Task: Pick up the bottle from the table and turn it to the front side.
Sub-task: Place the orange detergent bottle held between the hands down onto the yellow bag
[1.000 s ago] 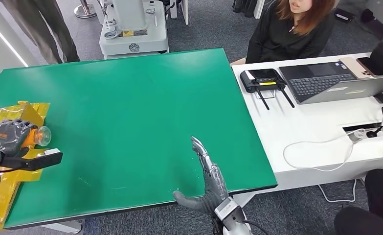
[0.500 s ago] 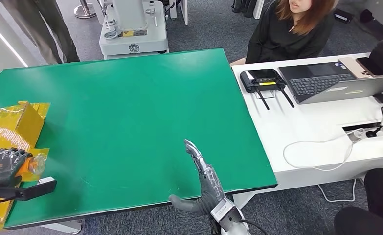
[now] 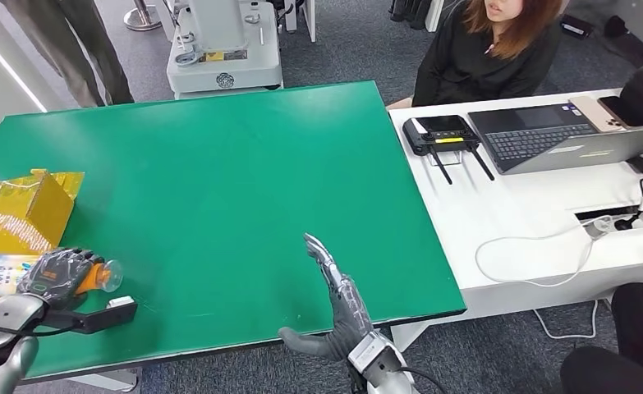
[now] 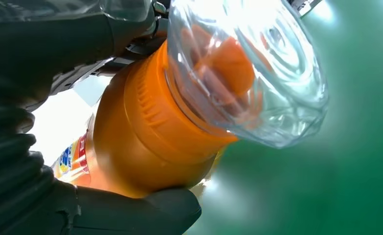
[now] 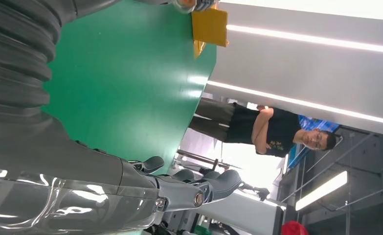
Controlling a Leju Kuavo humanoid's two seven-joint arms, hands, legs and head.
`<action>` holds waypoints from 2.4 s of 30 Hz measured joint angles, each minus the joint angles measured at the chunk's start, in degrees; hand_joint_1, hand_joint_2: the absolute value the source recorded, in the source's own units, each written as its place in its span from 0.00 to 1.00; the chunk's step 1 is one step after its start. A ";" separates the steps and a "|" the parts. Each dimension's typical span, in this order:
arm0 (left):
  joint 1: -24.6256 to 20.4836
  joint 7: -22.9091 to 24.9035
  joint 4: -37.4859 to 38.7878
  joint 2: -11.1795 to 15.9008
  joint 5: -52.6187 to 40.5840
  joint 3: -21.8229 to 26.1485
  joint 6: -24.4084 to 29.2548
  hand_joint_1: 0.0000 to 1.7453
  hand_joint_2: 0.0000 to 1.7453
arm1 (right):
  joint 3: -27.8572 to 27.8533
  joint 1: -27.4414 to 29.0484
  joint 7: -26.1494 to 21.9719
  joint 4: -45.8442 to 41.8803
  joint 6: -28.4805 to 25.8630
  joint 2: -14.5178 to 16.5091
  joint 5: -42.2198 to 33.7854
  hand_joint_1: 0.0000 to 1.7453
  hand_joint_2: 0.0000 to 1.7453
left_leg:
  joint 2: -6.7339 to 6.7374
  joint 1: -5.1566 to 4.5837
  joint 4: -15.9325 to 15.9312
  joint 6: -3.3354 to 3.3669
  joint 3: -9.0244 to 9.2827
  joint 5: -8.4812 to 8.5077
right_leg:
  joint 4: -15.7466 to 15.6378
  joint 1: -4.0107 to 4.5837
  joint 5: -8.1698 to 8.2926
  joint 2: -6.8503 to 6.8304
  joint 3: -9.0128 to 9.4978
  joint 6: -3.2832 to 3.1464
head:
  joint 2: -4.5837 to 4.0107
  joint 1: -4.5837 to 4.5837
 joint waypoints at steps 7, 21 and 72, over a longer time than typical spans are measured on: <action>-6.07 -0.31 6.57 -5.50 1.01 0.01 0.55 1.00 1.00 | 0.00 -0.30 0.00 0.84 -0.26 0.22 -0.02 0.00 1.00 | -0.02 0.00 0.01 0.00 0.00 0.00 | 0.01 0.00 0.05 -0.03 0.01 -0.02 | 0.00 0.01; -18.44 0.72 22.04 -13.13 -0.88 0.01 1.71 0.00 1.00 | -0.50 -0.34 0.00 2.41 -2.30 0.21 -1.20 0.00 1.00 | -0.13 0.00 0.03 0.01 0.00 0.04 | 0.01 0.00 0.07 -0.13 0.03 -0.02 | 0.00 0.00; 12.47 -23.65 -14.02 -29.99 50.95 6.16 13.45 0.00 1.00 | -5.96 6.80 -0.02 -9.85 -7.14 -0.66 -1.62 0.00 1.00 | -0.05 -0.03 0.02 0.09 0.00 -0.10 | -0.04 -0.02 -0.03 -0.03 0.06 0.11 | 0.00 -0.01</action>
